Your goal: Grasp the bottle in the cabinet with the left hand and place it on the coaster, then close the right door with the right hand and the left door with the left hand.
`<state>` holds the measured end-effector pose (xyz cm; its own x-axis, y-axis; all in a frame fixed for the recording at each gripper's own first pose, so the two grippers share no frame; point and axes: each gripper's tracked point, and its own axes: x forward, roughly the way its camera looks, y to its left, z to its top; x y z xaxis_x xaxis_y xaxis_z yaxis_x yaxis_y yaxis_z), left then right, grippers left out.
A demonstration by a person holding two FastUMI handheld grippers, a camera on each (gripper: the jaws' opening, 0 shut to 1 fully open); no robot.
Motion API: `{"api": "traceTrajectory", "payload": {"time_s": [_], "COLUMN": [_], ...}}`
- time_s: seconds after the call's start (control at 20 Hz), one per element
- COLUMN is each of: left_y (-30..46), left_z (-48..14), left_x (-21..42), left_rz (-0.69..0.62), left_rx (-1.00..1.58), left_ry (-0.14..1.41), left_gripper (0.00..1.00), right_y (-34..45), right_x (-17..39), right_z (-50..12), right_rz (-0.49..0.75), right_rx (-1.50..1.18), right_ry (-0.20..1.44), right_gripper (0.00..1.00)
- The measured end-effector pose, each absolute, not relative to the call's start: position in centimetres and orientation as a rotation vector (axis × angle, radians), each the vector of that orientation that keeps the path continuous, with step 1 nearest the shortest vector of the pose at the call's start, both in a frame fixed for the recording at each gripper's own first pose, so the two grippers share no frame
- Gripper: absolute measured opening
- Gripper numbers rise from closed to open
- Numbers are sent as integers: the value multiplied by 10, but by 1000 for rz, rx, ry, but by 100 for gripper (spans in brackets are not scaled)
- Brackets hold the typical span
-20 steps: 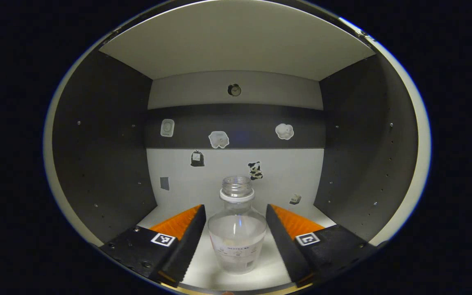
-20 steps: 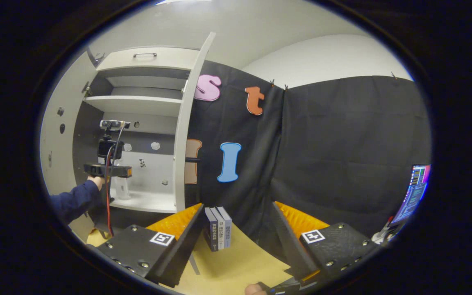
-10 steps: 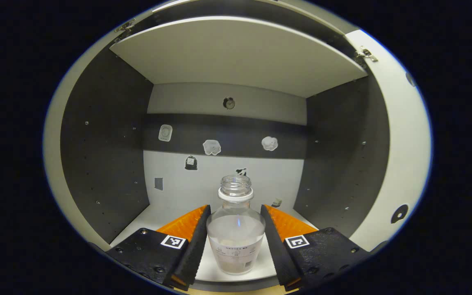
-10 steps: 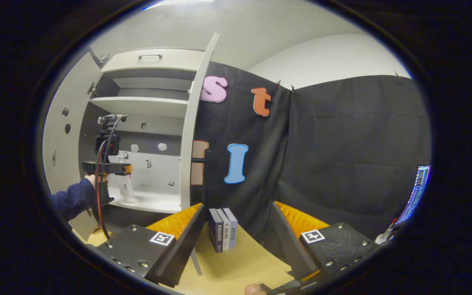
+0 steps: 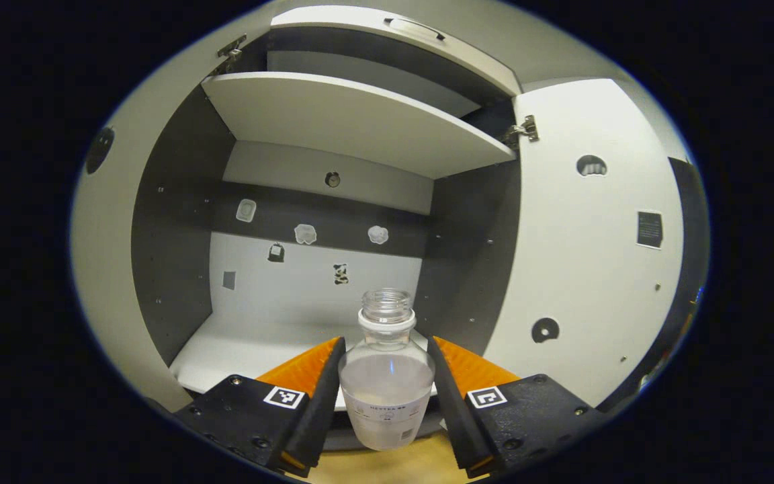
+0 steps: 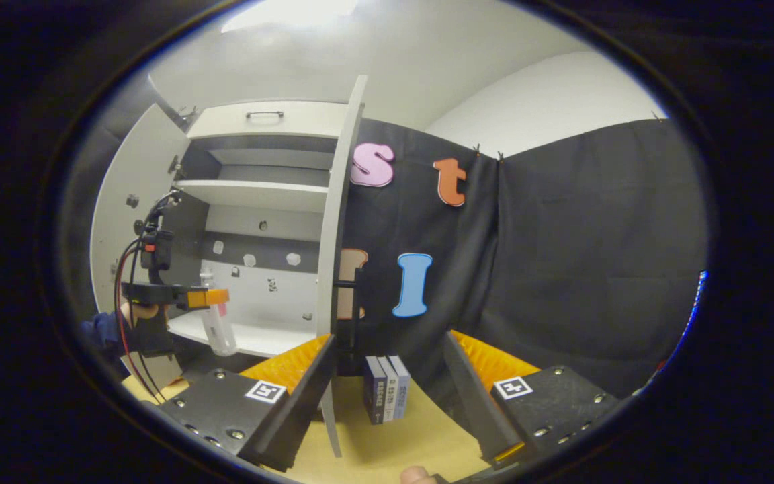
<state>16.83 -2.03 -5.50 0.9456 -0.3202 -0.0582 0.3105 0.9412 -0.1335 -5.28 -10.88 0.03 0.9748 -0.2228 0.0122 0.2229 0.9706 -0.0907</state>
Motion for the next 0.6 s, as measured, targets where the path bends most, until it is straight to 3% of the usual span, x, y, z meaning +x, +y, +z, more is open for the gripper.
{"api": "traceTrajectory", "payload": {"time_s": [0.3,0.6], "left_y": [-26,-6], "left_z": [-104,-181], "left_x": [99,54], "left_rz": [-408,-345], "left_rx": [-176,-151], "left_ry": [118,167], "left_gripper": [73,73], "right_y": [-97,-94], "right_x": [-49,-46], "right_z": [12,24], "right_rz": [-136,-99], "right_rx": [-71,-72], "right_ry": [-34,-66], "right_gripper": [96,97]}}
